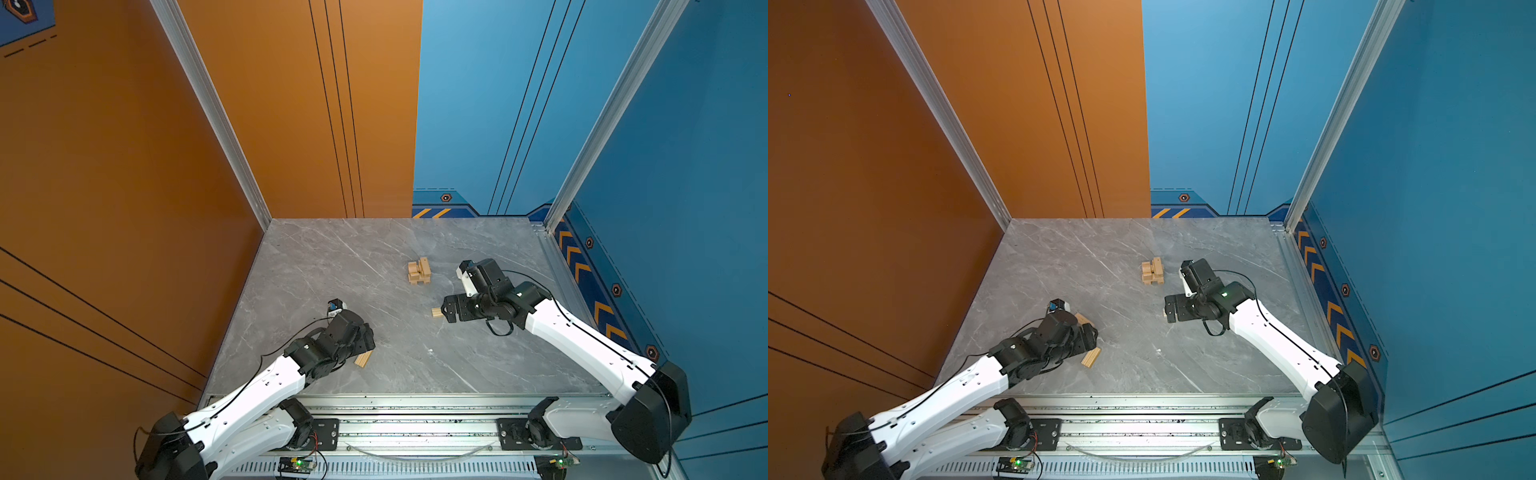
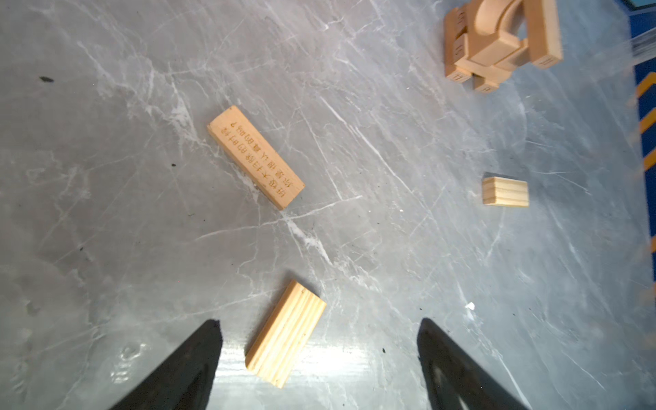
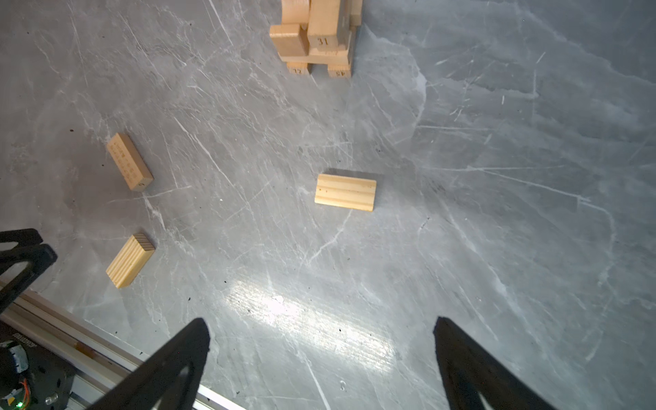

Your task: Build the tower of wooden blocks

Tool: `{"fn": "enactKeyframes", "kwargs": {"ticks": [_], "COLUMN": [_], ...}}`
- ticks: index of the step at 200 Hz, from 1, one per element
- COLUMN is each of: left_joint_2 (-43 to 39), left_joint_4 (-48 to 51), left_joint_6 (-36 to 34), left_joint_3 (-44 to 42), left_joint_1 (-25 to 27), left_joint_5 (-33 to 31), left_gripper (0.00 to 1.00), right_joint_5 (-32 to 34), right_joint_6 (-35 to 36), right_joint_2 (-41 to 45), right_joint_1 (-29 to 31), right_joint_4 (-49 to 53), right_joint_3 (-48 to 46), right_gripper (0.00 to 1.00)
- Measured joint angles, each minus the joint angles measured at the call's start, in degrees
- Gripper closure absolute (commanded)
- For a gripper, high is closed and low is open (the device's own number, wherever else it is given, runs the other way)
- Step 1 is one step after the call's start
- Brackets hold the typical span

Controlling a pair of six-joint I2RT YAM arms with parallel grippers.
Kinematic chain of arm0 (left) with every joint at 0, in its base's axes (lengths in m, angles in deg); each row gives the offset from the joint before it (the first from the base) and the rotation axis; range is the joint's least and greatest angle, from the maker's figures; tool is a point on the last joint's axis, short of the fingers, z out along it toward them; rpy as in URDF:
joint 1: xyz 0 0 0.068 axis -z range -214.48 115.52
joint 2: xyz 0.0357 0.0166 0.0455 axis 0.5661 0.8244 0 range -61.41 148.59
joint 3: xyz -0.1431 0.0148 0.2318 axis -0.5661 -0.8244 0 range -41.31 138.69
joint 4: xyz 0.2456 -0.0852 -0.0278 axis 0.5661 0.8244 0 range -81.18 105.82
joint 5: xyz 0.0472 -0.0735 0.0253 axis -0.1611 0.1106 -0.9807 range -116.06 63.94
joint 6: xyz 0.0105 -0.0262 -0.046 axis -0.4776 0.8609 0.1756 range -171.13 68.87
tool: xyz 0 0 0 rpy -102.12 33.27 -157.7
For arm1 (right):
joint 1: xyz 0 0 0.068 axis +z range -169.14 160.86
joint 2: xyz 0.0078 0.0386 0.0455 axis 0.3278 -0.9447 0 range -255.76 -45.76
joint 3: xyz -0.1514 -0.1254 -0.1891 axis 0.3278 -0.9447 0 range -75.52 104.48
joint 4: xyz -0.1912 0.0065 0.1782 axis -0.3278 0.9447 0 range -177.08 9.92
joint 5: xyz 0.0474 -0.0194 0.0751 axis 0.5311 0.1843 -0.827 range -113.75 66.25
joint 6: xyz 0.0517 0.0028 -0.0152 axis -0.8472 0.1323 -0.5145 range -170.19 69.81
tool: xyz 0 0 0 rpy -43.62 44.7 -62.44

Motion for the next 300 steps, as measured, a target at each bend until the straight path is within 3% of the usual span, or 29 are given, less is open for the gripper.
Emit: {"fn": "enactKeyframes", "kwargs": {"ticks": [73, 153, 223, 272, 300], "left_joint_2": [15.6, 22.3, 28.0, 33.0, 35.1], "left_joint_4": [-5.0, -5.9, -5.1, -3.8, -3.5], "left_joint_6": [1.4, 1.4, 1.4, 0.9, 0.5], "left_joint_3": [2.8, 6.6, 10.5, 13.3, 15.3], "left_joint_1": [-3.8, -10.4, -12.6, -12.7, -12.7], "left_joint_5": [0.1, 0.8, 1.1, 1.1, 1.0], "left_gripper": [0.25, 0.23, 0.23, 0.26, 0.34], "right_joint_5": [-0.1, -0.2, -1.9, -4.2, -5.0], "right_joint_6": [-0.2, -0.2, -0.7, -1.5, -1.9], "right_joint_2": [1.4, 1.5, 1.7, 0.9, 0.7], "right_joint_1": [-0.8, -3.2, -5.2, -5.9, -5.9], "right_joint_4": [-1.9, -3.0, -5.0, -7.0, -7.5], "right_joint_3": [-2.1, -3.6, -4.9, -5.7, -6.7], "right_gripper": [0.00, 0.00, 0.00, 0.00, 0.00]}}
